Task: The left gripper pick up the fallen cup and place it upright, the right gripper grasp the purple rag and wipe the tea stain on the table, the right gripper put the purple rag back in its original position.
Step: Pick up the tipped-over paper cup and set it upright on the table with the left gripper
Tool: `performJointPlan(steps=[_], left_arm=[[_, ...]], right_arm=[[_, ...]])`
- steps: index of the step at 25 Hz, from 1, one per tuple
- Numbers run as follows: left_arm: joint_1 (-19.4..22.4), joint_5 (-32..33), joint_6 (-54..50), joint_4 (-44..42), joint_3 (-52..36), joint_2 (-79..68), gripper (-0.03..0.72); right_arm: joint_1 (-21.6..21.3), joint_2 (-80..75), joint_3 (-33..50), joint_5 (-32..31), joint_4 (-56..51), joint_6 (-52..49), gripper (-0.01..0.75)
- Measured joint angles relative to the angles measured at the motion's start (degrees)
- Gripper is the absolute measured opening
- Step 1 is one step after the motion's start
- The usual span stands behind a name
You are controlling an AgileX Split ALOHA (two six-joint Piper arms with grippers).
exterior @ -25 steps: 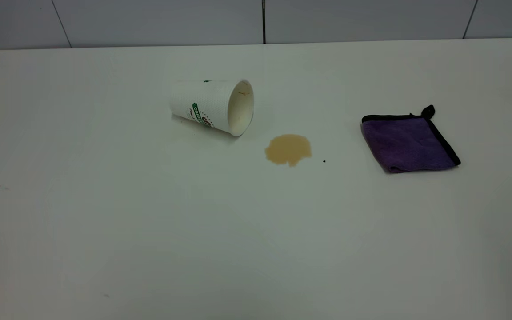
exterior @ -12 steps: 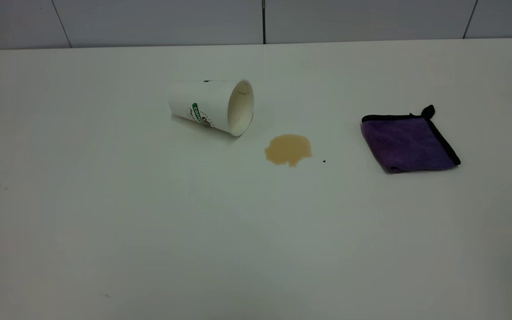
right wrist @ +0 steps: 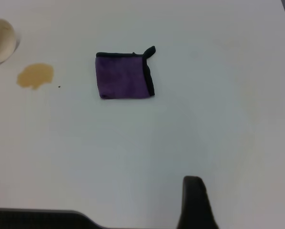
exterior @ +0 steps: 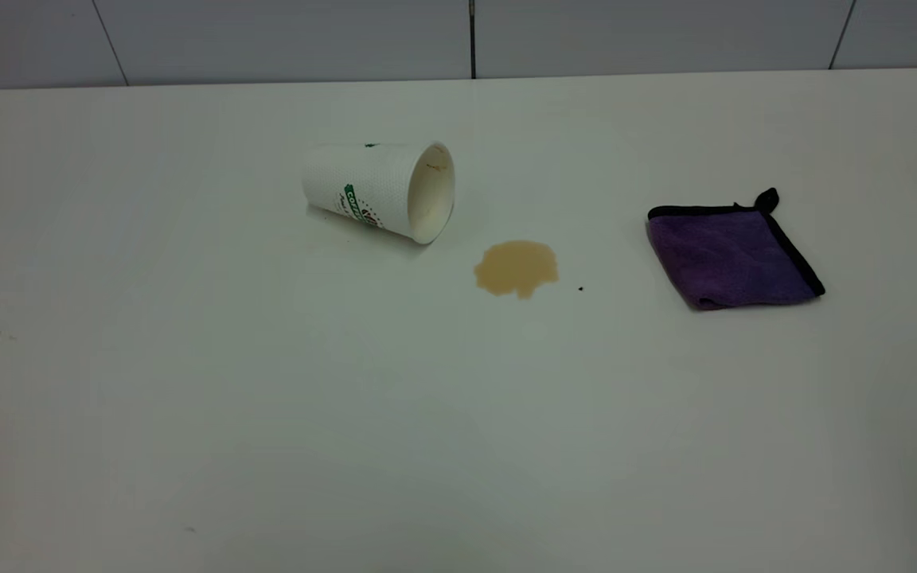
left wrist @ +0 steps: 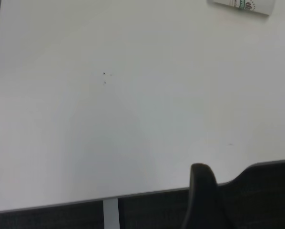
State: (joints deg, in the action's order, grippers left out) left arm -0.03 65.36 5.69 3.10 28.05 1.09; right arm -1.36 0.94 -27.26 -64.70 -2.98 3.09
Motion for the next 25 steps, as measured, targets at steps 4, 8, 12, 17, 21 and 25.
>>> performJointPlan(steps=[4, 8, 12, 17, 21, 25], left_arm=[[0.0, -0.05, 0.0, 0.0, 0.0, 0.0, 0.497], [0.0, -0.17, 0.0, -0.32, 0.0, 0.0, 0.497], [0.0, -1.87, 0.0, -1.25, 0.73, -3.43, 0.497], [0.0, -10.57, 0.0, -1.29, 2.49, -16.87, 0.497], [0.0, -21.54, 0.0, -1.29, 3.95, -31.65, 0.497], [0.0, -30.33, 0.06, -0.39, 7.33, -46.92, 0.497]], right_arm=[[0.0, 0.0, 0.0, 0.0, 0.0, 0.0, 0.544], [0.0, 0.0, 0.0, 0.0, 0.0, 0.0, 0.544], [0.0, 0.0, 0.0, 0.0, 0.0, 0.0, 0.544], [0.0, 0.0, 0.0, 0.0, 0.0, 0.0, 0.544], [0.0, 0.0, 0.0, 0.0, 0.0, 0.0, 0.544], [0.0, 0.0, 0.0, 0.05, 0.0, 0.0, 0.544]])
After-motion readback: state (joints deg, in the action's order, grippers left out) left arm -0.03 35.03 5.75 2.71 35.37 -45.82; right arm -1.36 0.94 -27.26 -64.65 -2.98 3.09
